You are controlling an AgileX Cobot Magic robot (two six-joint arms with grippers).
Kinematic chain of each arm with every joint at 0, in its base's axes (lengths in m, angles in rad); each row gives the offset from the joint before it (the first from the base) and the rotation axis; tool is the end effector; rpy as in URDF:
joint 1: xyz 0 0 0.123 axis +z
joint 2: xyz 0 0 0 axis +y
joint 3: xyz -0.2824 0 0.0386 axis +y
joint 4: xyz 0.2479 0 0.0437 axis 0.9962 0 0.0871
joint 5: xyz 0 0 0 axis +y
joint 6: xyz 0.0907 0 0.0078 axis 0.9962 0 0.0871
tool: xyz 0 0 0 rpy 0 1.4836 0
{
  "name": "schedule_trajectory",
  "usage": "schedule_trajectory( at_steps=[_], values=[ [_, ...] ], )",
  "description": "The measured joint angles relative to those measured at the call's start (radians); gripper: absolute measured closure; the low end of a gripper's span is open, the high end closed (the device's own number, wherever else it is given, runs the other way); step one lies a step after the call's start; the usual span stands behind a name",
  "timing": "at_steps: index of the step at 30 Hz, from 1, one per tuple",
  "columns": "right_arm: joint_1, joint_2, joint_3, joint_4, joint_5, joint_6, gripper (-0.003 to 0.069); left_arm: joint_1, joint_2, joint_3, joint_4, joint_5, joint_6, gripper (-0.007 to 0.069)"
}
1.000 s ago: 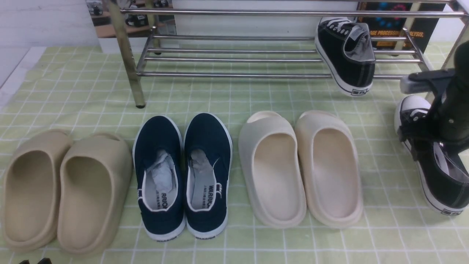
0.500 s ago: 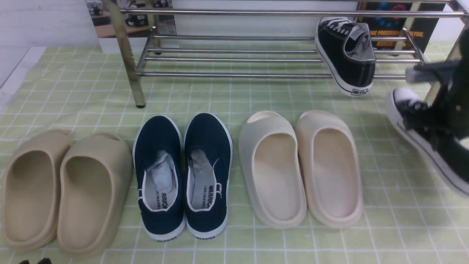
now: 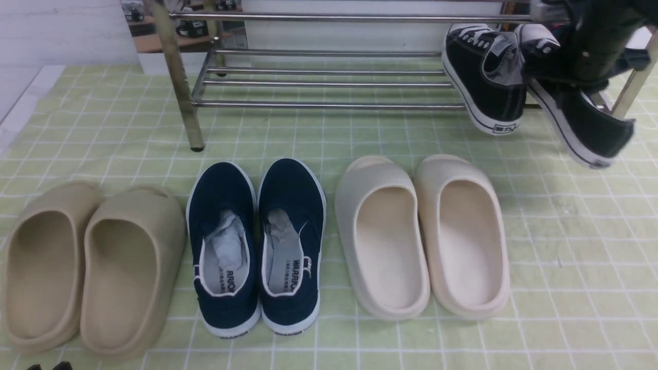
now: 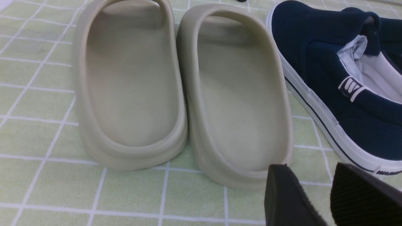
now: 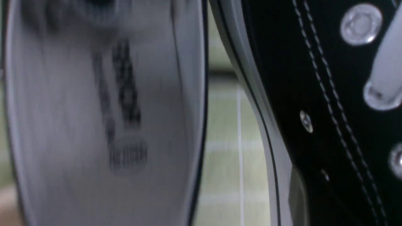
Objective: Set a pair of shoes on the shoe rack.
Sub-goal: Use the right arm to put a shoe into the shoe rack
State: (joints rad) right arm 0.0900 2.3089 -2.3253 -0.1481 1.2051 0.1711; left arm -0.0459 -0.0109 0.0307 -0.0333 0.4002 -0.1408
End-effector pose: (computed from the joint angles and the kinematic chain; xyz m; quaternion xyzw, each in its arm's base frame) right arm 0.5058 0.0330 0.2734 0.0297 0.9695 -0.0425 0.2394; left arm 0.0518 -0.0036 0.1675 -0.0473 0.8130 -0.0682 0.5763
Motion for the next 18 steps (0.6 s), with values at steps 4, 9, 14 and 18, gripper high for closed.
schedule_trajectory(
  at_steps=[4, 9, 14, 18],
  values=[
    [0.000, 0.095, -0.136, 0.009, -0.001, 0.008, 0.0566, 0.000, 0.000, 0.000, 0.000, 0.000, 0.000, 0.0386],
    [-0.001, 0.109, -0.148, 0.008, -0.084, 0.010, 0.0561, 0.000, 0.000, 0.000, 0.000, 0.000, 0.000, 0.0386],
    [-0.003, 0.109, -0.150, 0.020, -0.121, 0.008, 0.0416, 0.000, 0.000, 0.000, 0.000, 0.000, 0.000, 0.0386],
    [-0.008, 0.062, -0.123, 0.086, -0.166, -0.001, 0.0239, 0.000, 0.000, 0.000, 0.000, 0.000, 0.000, 0.0386]
  ],
)
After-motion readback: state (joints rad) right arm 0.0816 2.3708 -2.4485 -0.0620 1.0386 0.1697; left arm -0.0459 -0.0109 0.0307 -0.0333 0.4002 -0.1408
